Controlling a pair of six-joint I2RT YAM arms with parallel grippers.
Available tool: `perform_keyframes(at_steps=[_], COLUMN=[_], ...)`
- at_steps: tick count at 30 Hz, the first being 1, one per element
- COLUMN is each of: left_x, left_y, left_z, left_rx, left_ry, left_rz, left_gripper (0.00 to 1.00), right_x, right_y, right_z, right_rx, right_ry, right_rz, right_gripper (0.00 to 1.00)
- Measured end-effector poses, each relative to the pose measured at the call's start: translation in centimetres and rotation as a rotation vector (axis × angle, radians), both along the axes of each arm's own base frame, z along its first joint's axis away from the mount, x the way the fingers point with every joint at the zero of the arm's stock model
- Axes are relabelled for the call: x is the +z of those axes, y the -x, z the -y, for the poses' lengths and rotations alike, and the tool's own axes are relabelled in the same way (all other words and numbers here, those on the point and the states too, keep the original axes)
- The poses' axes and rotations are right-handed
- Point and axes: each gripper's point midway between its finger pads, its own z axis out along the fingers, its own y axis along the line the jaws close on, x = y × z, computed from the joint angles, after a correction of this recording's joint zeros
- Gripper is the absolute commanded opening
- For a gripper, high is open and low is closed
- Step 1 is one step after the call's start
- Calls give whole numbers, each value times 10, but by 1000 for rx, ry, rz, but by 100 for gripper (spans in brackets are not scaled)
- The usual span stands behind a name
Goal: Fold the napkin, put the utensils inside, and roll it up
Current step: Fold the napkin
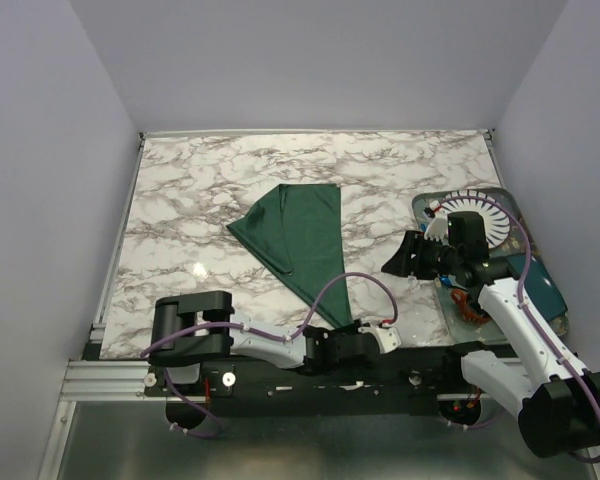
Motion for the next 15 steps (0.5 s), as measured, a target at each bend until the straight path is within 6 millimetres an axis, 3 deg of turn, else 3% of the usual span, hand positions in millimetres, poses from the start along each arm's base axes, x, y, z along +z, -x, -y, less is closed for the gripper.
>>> perform_keyframes(at_steps=[8, 10, 15], left_x=[4, 15, 71], left_y=[-15, -28, -83], left_z=[-17, -26, -47], left_rx=[95, 153, 351], left_ry=[74, 130, 419], left_rz=[-51, -84, -199], left_gripper=[0, 0, 0], right_x=[1, 1, 1], right_y=[1, 1, 1], right_z=[-1, -1, -2], right_rx=[5, 6, 11], right_ry=[-5, -6, -14], right_rz=[-1, -1, -3], right_gripper=[67, 67, 67])
